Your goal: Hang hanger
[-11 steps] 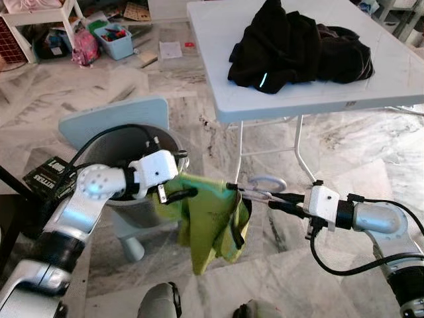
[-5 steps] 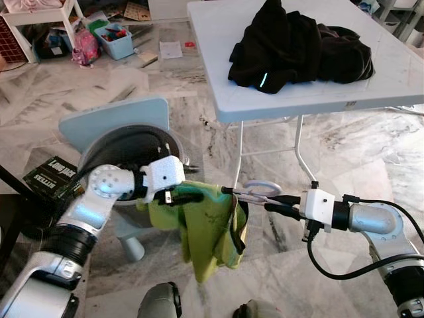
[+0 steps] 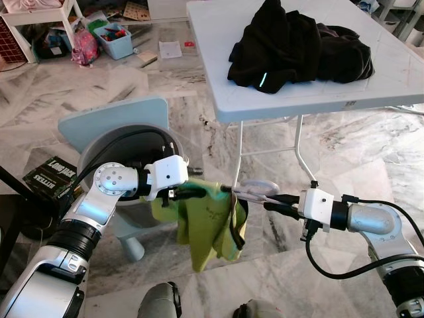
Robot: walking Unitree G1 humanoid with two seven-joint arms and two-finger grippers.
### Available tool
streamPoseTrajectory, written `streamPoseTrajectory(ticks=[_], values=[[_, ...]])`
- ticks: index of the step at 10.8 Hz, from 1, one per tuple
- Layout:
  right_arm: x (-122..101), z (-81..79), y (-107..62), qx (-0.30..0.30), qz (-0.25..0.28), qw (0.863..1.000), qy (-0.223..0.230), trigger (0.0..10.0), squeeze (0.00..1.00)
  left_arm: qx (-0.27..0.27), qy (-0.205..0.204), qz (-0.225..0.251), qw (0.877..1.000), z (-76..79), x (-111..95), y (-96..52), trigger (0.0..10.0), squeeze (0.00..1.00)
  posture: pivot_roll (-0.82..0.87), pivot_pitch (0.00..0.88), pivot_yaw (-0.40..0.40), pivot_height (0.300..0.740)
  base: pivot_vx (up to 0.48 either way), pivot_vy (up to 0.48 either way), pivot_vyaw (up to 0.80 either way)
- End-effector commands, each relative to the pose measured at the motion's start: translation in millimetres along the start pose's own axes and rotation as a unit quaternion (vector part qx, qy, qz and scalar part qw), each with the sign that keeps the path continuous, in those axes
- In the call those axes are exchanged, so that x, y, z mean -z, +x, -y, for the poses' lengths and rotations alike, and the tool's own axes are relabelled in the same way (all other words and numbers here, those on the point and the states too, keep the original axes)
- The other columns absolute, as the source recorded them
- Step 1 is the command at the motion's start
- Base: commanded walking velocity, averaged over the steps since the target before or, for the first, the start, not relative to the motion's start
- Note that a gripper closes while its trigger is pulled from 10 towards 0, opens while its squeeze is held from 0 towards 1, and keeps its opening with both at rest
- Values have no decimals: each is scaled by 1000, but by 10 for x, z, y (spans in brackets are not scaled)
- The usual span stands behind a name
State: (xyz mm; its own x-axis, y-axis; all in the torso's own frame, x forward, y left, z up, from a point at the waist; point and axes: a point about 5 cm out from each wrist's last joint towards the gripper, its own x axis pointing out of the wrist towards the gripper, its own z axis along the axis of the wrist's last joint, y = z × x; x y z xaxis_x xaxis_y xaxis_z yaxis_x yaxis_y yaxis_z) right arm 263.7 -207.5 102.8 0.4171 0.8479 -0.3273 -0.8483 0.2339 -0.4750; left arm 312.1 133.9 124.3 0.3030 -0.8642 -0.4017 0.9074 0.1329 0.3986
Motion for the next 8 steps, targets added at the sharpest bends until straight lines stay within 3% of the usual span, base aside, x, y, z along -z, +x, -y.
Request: streamPoseTrajectory(ticks=[1,5,8], values=[[-111,60,44,10,26,999,-28,10000,0,24,11,-5,1000,13,-18,37,0,0,-70,92,-4,740,0,0,0],[-131,88,74,15,28,999,-35,10000,0,39,16,0,999,2,-31,77,0,0,-76,85,-7,740,0,0,0],[-147,113,115,14,29,999,-42,10000,0,59,6,15,998,66,-69,211,0,0,-78,75,-13,740,0,0,0]])
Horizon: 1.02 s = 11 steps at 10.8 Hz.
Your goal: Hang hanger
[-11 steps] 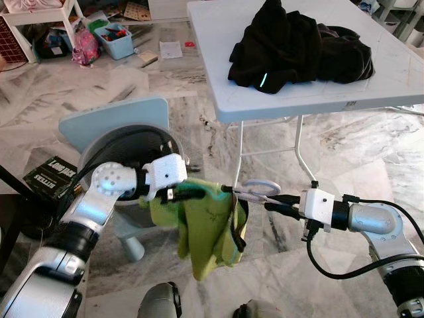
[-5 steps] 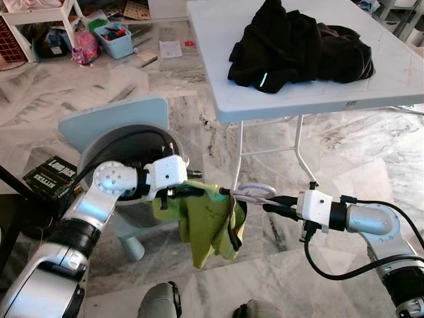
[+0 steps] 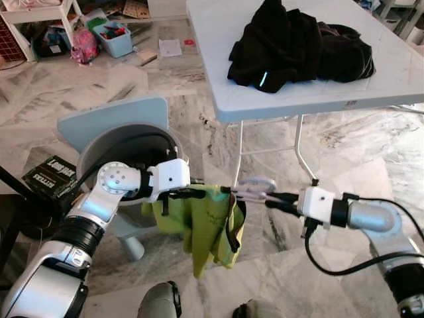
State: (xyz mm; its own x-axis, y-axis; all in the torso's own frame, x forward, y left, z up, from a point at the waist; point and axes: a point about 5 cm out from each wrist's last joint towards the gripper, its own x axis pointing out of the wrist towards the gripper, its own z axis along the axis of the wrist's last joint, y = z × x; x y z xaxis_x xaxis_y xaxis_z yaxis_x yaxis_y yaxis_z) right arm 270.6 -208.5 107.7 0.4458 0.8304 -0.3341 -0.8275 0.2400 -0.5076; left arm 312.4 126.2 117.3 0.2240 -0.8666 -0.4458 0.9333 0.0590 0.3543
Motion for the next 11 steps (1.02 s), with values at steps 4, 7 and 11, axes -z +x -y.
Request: streamPoseTrajectory(ticks=[4,7,11], values=[[-149,62,180,-15,33,999,-5,10000,1000,-19,-21,31,999,-5,-34,82,0,0,-73,66,-18,740,0,0,0],[-100,58,145,-49,-4,998,-26,10000,1000,-47,-41,-9,998,0,137,-28,0,0,-71,67,-26,740,0,0,0],[-71,346,101,28,-38,997,-57,10000,1000,-96,-64,-28,993,-28,254,-125,0,0,-70,64,-30,740,0,0,0]])
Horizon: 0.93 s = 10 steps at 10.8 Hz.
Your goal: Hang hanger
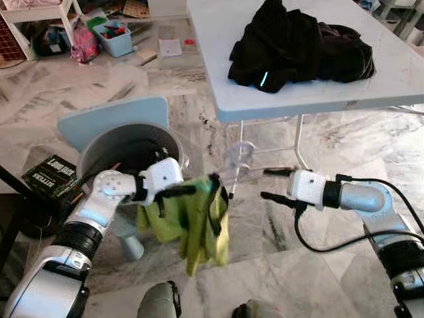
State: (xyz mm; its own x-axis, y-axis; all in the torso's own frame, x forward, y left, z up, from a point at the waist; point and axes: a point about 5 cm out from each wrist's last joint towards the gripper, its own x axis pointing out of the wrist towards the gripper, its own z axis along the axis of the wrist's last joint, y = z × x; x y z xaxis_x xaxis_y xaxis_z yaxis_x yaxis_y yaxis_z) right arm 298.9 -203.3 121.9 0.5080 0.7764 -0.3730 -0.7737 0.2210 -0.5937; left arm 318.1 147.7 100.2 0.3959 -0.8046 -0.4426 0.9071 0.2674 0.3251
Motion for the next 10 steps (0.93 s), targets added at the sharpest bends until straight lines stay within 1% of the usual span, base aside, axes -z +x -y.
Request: streamPoseTrajectory(ticks=[1,2,3,4,5,6,7,8,9,10], values=[[-20,71,-9,16,0,1000,-15,10000,1000,-12,-2,4,1000,-24,-2,-25,0,0,-69,63,-31,740,0,0,0],[-4,108,1,35,-8,999,-23,10000,1000,-17,-4,6,1000,-27,2,-27,0,0,-69,63,-31,740,0,0,0],[18,181,-3,80,-12,997,-6,10000,1000,-29,-2,9,1000,-56,0,-49,0,0,-69,63,-31,740,0,0,0],[95,214,-18,124,-38,991,35,10000,1000,-53,7,14,998,-97,-19,-65,0,0,-61,64,-39,740,0,0,0],[271,209,-111,198,-96,973,73,10000,1000,-97,33,15,995,-137,-34,-64,0,0,-54,64,-42,740,0,0,0],[346,123,-191,251,-91,956,122,10000,1000,-116,42,21,992,-133,-34,-72,0,0,-57,65,-39,740,0,0,0],[417,-37,-165,278,-101,939,174,10000,1000,-136,17,34,990,-154,-33,-74,0,0,-65,68,-33,740,0,0,0],[417,-183,-65,280,-98,928,226,10000,310,-118,4,49,992,-114,-52,-38,0,0,-65,70,-32,740,0,0,0],[407,-369,111,281,-108,912,278,10000,0,-79,7,72,994,-11,-98,33,0,0,-65,70,-32,740,0,0,0],[389,-498,251,242,-122,914,302,10000,0,-31,17,74,997,107,-94,78,0,0,-57,71,-32,740,0,0,0]])
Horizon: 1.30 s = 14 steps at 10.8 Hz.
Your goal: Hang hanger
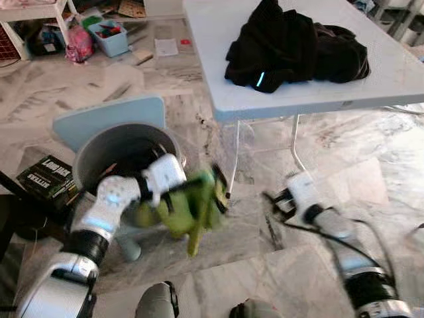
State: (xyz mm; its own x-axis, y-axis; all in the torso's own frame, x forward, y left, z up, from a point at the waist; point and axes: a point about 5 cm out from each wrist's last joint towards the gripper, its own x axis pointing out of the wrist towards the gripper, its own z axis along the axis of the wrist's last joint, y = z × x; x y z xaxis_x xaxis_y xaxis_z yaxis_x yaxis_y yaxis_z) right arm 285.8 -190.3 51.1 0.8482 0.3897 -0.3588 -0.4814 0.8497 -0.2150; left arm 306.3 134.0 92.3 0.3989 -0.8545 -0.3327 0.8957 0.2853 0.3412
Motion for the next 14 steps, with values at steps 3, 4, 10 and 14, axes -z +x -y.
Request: streamPoseTrajectory(ticks=[3,4,10,14], values=[[-148,-179,-20,-81,20,994,64,10000,0,93,47,-4,995,113,-66,41,0,0,-61,74,-21,740,0,0,0],[-140,-205,-48,-103,7,991,79,10000,0,71,67,-1,995,36,-109,45,0,0,-62,74,-20,740,0,0,0],[-218,-319,17,-182,-58,973,126,10000,0,-33,130,5,991,-405,-285,13,0,0,-59,85,-17,740,0,0,0],[-112,-316,89,-129,-103,974,155,10000,0,66,72,47,994,-136,-339,188,0,0,-54,103,-1,740,0,0,0]])
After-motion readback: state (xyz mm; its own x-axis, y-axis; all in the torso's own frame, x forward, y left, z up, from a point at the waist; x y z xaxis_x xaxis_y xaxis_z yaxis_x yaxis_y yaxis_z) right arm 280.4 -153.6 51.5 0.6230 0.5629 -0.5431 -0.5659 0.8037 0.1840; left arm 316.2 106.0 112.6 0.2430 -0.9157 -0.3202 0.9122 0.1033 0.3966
